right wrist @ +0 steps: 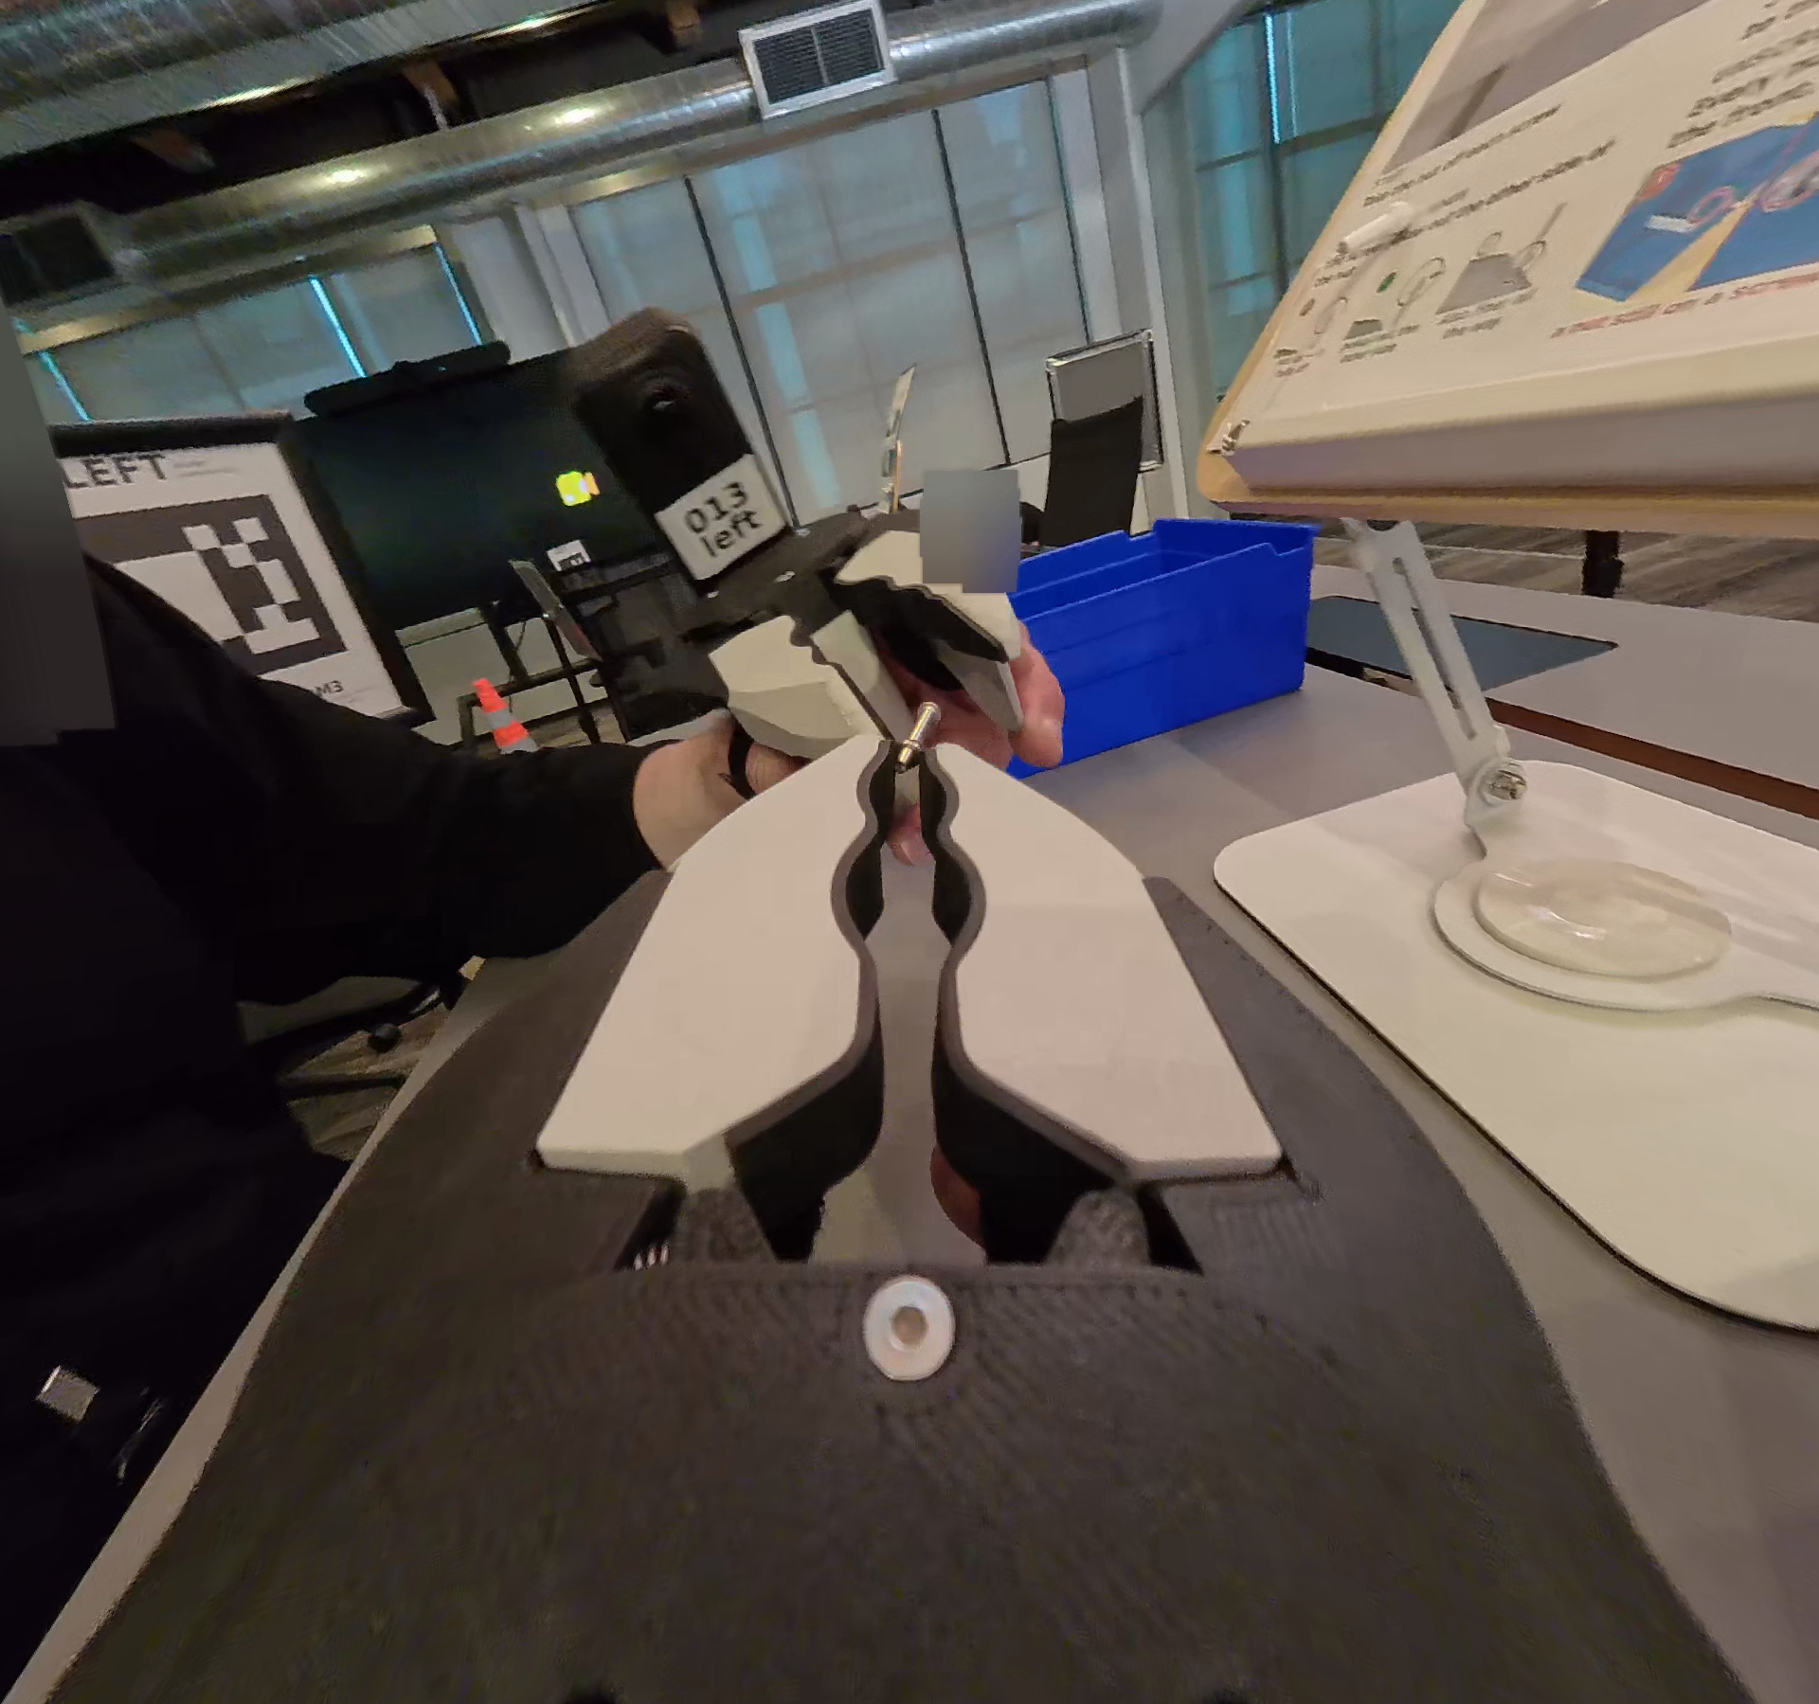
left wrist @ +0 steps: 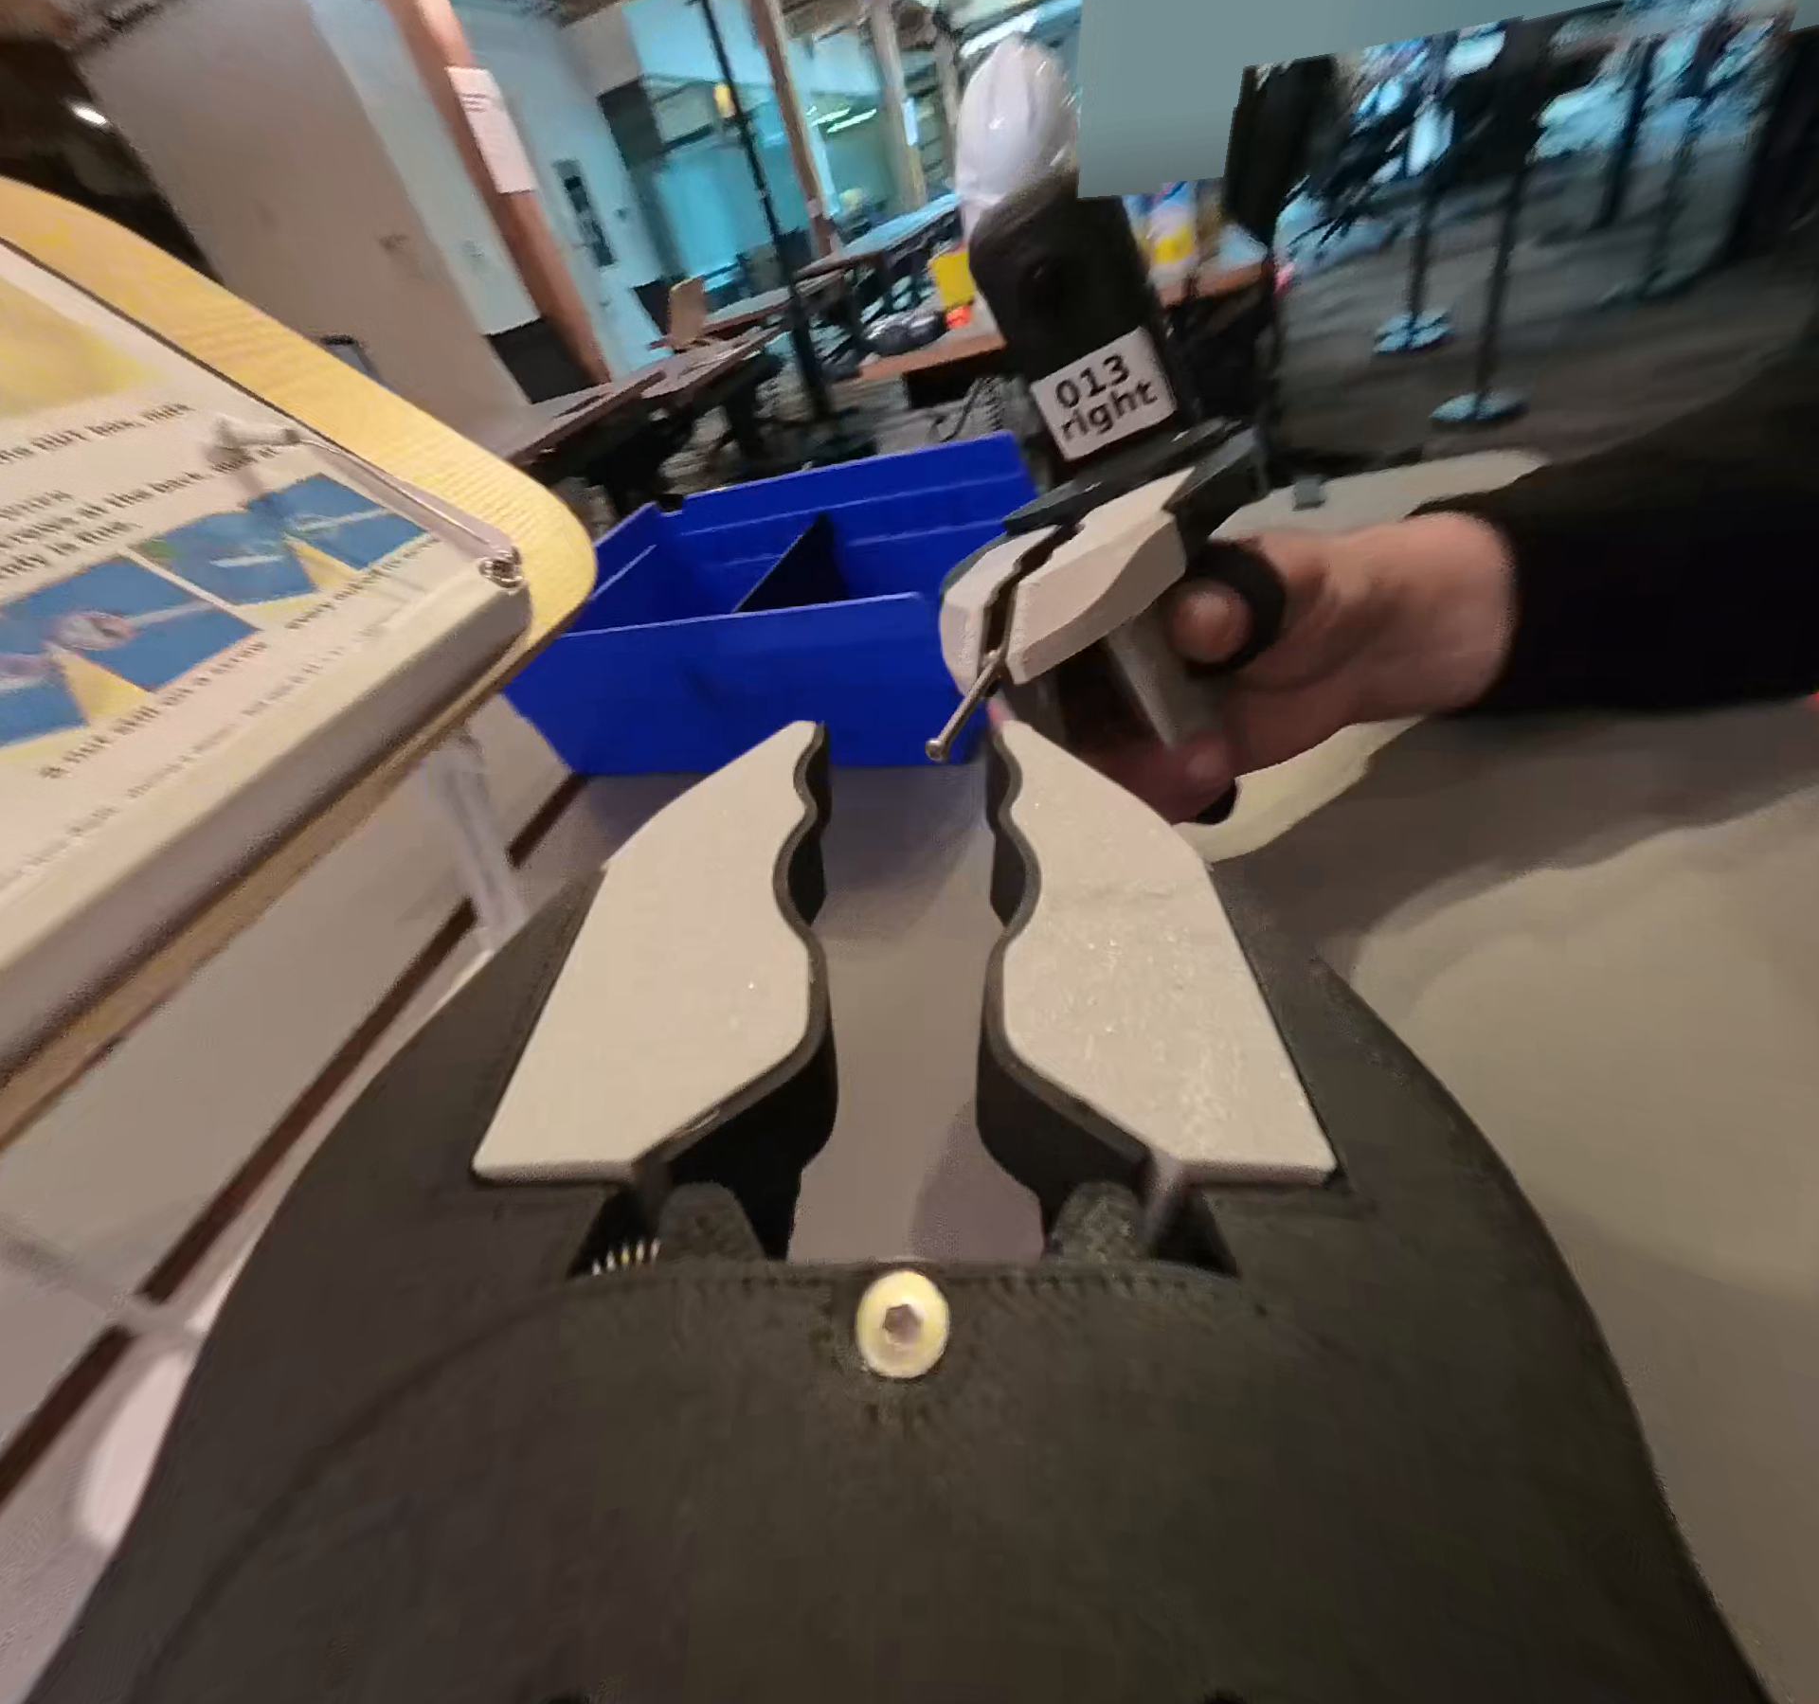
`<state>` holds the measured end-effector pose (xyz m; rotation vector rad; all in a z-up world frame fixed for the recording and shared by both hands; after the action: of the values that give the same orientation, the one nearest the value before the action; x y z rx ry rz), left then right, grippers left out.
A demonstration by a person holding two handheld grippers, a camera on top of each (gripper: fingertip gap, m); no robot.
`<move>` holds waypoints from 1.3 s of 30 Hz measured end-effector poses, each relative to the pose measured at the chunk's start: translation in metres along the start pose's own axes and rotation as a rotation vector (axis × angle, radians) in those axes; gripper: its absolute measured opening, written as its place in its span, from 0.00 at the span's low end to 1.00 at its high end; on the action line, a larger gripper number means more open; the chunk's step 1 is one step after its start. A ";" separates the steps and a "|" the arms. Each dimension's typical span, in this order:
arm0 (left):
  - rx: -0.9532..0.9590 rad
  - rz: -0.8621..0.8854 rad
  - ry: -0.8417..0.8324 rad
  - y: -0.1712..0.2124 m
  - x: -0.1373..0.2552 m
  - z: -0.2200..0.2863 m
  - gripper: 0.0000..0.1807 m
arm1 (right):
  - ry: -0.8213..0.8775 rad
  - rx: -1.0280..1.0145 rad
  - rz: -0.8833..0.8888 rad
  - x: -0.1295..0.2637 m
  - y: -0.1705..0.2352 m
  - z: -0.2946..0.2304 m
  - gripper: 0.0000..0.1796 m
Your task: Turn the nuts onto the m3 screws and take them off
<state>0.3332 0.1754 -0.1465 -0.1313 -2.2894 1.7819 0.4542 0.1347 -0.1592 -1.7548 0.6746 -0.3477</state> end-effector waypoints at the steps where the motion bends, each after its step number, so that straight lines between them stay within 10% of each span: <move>1: 0.035 0.032 0.034 -0.001 0.001 0.000 0.16 | -0.015 -0.001 0.005 0.000 -0.001 -0.002 0.03; 26: 0.176 0.165 0.267 -0.003 -0.006 0.011 0.02 | -0.134 -0.019 0.033 0.002 -0.003 -0.012 0.03; 39: -0.071 0.034 0.149 -0.019 -0.001 0.010 0.02 | -0.127 -0.080 0.065 0.007 -0.012 -0.008 0.11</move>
<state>0.3330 0.1615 -0.1306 -0.3069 -2.2568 1.6476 0.4587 0.1260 -0.1463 -1.8103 0.6599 -0.1653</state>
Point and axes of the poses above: each gripper's, where its closed fingertips meet, x back along the fingers, y out of its underside, z = x × y across the jaws, the point moved 6 cm from there along x, back along the fingers, and after that the axes turned 11 degrees about y, right-handed, at the moved point
